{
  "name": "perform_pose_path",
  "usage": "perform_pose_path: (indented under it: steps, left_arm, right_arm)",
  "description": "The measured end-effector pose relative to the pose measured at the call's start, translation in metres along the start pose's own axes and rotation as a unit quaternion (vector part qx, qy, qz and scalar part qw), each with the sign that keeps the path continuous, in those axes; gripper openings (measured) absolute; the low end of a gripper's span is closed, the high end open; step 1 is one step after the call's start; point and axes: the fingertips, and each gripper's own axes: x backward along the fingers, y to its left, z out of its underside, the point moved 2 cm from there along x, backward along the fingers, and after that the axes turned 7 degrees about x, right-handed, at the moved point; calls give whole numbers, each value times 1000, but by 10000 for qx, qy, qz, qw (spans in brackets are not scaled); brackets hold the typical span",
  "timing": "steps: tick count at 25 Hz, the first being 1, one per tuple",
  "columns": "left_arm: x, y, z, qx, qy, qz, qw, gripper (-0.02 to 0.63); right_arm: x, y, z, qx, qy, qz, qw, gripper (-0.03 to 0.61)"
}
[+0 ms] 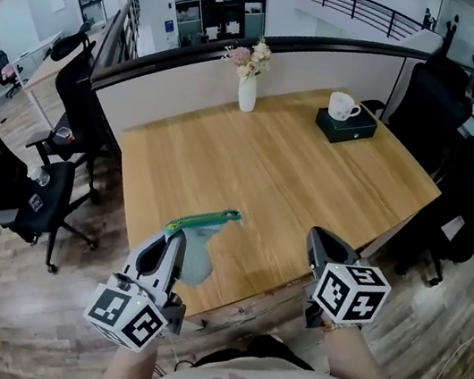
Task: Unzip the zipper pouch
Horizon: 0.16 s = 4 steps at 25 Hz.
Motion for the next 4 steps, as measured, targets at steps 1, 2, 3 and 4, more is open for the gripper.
perform_pose_path:
  steps: [1,2,3,4]
  left_arm:
    - [0,0,1,10,3,0,10000,8]
    - [-1,0,1,15,9,6,10000,8]
    - [-1,0,2,16,15,17,10000,8]
    - [-2,-1,2,15,22,29,10000,8]
  right_arm:
    - [0,-1,1,-5,18,13,10000,-3]
    - [1,-1,1,-18,31,20,10000,-3]
    - [2,-1,2,-33,41,24,10000,-3]
    - [2,-2,2,-48,50,27,10000,-3]
